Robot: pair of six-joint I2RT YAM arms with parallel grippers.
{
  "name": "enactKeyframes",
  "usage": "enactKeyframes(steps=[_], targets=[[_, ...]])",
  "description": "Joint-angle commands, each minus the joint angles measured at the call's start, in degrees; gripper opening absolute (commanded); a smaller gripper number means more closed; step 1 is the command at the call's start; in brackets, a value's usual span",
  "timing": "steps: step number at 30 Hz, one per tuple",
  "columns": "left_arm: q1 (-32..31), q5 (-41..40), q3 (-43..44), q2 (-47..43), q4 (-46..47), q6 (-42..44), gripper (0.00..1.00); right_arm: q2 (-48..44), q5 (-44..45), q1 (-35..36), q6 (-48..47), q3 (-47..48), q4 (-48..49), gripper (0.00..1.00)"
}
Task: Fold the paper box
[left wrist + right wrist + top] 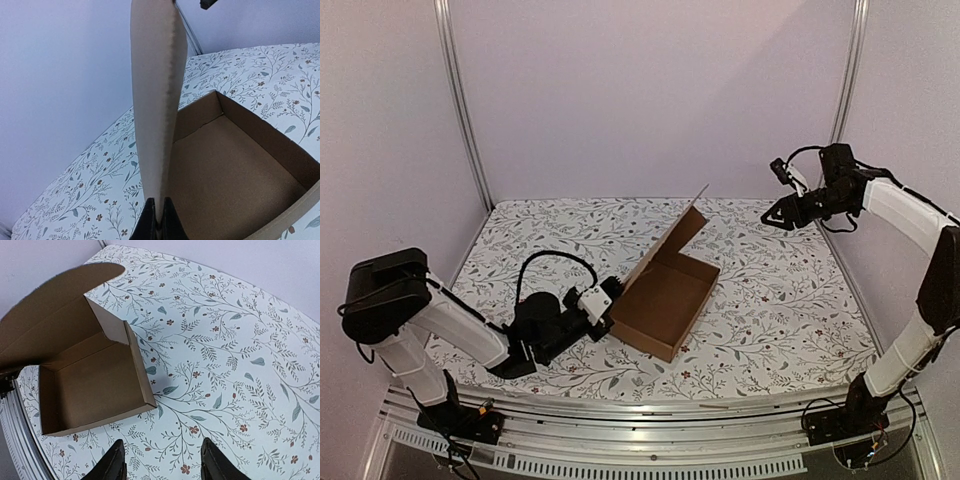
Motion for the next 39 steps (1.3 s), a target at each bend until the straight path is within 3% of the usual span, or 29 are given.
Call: enactKeyframes(steps=[1, 8, 11, 16, 31, 39], targets=[[2.15, 4.17, 0.27, -3.27, -4.34, -0.65, 0.0, 5.08, -3.3, 1.53, -5.58, 9.96, -6.81, 0.5], [6.95, 15.54, 1.58, -9.71, -16.27, -4.03, 0.0, 6.18, -2.29, 2.74, -11.39, 16.77, -8.0, 0.51], [8.89, 18.99, 1.48, -12.22, -18.82, -4.84, 0.0, 4.23, -3.16, 5.64, -20.78, 16.81, -12.71, 0.55], [10.63, 24.63, 2.32, -12.89, -20.55, -5.98, 0.0, 3.23, 2.99, 11.55, -35.44, 17.39, -16.43, 0.58], [11.01, 28.48, 3.19, -11.01, -23.14, -6.4, 0.0, 15.39, 6.42, 14.76, -38.2, 32.96, -21.6, 0.58], [11.01, 27.69, 2.93, -10.57, -21.99, -6.1, 0.0, 19.52, 7.99, 14.99, -38.28, 37.73, -25.99, 0.39]])
